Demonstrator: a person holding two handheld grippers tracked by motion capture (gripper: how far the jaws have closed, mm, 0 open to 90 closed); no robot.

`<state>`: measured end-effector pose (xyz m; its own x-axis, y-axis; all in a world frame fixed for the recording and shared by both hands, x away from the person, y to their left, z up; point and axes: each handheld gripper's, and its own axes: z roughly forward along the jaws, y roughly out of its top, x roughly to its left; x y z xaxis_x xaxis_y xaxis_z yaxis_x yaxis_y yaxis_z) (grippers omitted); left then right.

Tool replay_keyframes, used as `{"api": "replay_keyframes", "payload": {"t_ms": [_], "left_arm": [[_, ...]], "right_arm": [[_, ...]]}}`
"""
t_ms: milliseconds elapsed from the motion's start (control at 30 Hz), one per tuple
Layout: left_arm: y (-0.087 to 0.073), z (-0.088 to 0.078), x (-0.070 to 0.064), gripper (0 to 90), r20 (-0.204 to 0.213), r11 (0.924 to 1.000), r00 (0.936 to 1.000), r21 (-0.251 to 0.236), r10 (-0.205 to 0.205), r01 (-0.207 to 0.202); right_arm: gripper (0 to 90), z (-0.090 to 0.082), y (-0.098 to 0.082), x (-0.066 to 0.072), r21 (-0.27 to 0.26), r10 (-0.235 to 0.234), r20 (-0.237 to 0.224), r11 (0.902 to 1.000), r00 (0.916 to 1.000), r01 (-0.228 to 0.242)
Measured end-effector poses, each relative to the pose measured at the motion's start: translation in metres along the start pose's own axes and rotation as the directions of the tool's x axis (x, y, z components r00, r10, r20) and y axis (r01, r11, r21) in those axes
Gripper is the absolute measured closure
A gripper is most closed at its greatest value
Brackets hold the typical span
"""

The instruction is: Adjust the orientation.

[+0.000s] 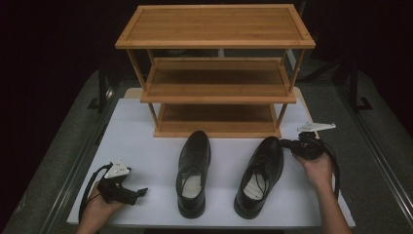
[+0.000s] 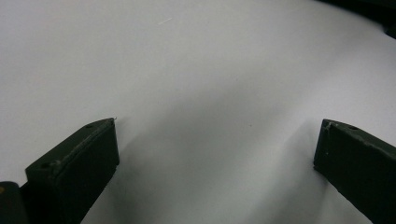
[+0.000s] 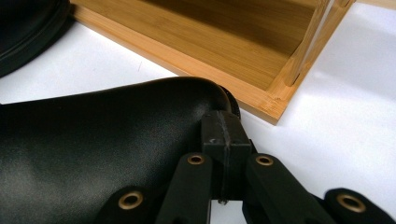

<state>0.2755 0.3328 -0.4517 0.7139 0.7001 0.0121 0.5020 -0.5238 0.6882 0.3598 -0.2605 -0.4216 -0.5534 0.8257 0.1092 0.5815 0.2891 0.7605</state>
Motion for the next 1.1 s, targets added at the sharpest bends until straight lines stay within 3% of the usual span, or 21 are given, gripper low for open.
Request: {"api": "replay_keyframes", "payload": {"t_ms": [333, 733, 900, 1100], "left_arm": [[0.000, 0.000, 0.000, 0.0, 0.001, 1.0000, 1.0000, 0.001, -0.001, 0.001], [0.000, 0.000, 0.000, 0.0, 0.001, 1.0000, 1.0000, 0.000, -0.001, 0.001], [0.000, 0.000, 0.000, 0.0, 0.002, 1.0000, 1.0000, 0.000, -0.001, 0.001], [0.000, 0.000, 0.000, 0.0, 0.002, 1.0000, 1.0000, 0.000, -0.001, 0.001]], "right_arm": [[89.9, 0.010, 0.008, 0.001, 0.002, -0.001, -0.026, 1.0000, 0.9997, 0.001], [89.8, 0.039, 0.028, 0.017, -0.005, -0.030, -0.072, 0.9995, 0.9969, 0.030], [89.8, 0.038, 0.028, 0.017, -0.010, -0.027, -0.082, 0.9996, 0.9963, 0.027], [89.8, 0.021, 0.020, 0.015, -0.024, -0.024, -0.102, 0.9995, 0.9945, 0.022]]}}
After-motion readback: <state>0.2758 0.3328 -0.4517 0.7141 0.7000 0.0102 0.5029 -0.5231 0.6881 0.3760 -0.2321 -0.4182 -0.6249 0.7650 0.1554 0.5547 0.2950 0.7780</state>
